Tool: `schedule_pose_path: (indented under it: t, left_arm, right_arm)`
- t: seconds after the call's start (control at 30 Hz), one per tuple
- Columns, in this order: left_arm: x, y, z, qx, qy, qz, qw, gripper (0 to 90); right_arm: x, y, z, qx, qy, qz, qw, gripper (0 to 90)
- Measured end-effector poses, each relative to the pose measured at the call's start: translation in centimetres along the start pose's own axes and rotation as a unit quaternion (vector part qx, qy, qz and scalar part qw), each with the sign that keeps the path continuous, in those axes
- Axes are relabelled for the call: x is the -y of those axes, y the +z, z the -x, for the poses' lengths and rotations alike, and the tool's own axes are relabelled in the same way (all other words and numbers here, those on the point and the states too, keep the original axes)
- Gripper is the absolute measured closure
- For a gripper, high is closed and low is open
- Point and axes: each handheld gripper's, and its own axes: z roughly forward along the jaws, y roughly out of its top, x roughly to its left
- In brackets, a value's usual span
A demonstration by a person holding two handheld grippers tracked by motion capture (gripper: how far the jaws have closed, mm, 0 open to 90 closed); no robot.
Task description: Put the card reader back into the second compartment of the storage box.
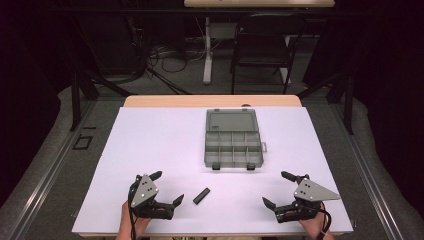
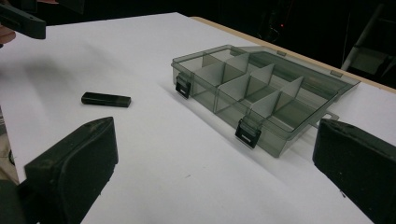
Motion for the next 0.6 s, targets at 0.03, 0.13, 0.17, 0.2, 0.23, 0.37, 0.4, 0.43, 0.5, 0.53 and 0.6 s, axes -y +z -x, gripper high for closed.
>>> schedule_pose_path:
  t: [0.03,0.13,0.17,0.2,0.23,0.37,0.4,0.43,0.5,0.53,0.6]
  left_arm:
    - [0.0,0.3,0.1,-0.003,-0.003,-0.004,1.0,0.0]
    - [-0.2,0.7,0.1,-0.003,-0.004,-0.009,0.9999,0.0]
    - [-0.2,1.0,0.2,0.001,-0.006,-0.013,0.9999,0.0]
    - [-0.3,1.2,0.2,0.003,-0.007,-0.017,0.9998,0.0]
    - [-0.3,1.4,0.3,0.004,-0.008,-0.022,0.9997,0.0]
    - [-0.5,2.4,0.7,0.002,-0.007,-0.052,0.9986,0.0]
    - [-0.5,2.5,0.8,0.003,-0.008,-0.057,0.9983,0.0]
    - [-0.5,2.5,0.8,0.003,-0.008,-0.057,0.9983,0.0]
    - [-0.6,2.9,1.0,0.004,-0.005,-0.066,0.9978,0.0]
    - [-0.6,3.0,1.1,0.007,-0.008,-0.07,0.9975,0.0]
    - [-0.7,3.3,1.2,0.005,-0.005,-0.076,0.9971,0.0]
  right_arm:
    - [0.0,0.2,0.1,0.0,0.003,-0.003,1.0,0.0]
    - [0.0,0.3,0.2,0.003,0.001,-0.004,1.0,0.0]
    - [-0.1,0.4,0.2,0.004,0.002,-0.006,1.0,0.0]
    - [-0.1,0.5,0.2,0.005,0.004,-0.005,1.0,0.0]
    - [-0.1,0.6,0.2,0.005,0.003,-0.01,0.9999,0.0]
    - [-0.1,0.7,0.1,0.003,0.0,-0.012,0.9999,0.0]
    - [-0.1,0.7,0.1,0.004,0.0,-0.011,0.9999,0.0]
    - [-0.1,0.7,0.1,0.004,0.0,-0.011,0.9999,0.0]
    - [-0.1,0.7,0.1,0.006,0.001,-0.01,0.9999,0.0]
    - [-0.1,0.7,0.2,0.006,0.002,-0.01,0.9999,0.0]
    - [0.0,0.8,0.2,0.005,0.003,-0.018,0.9998,0.0]
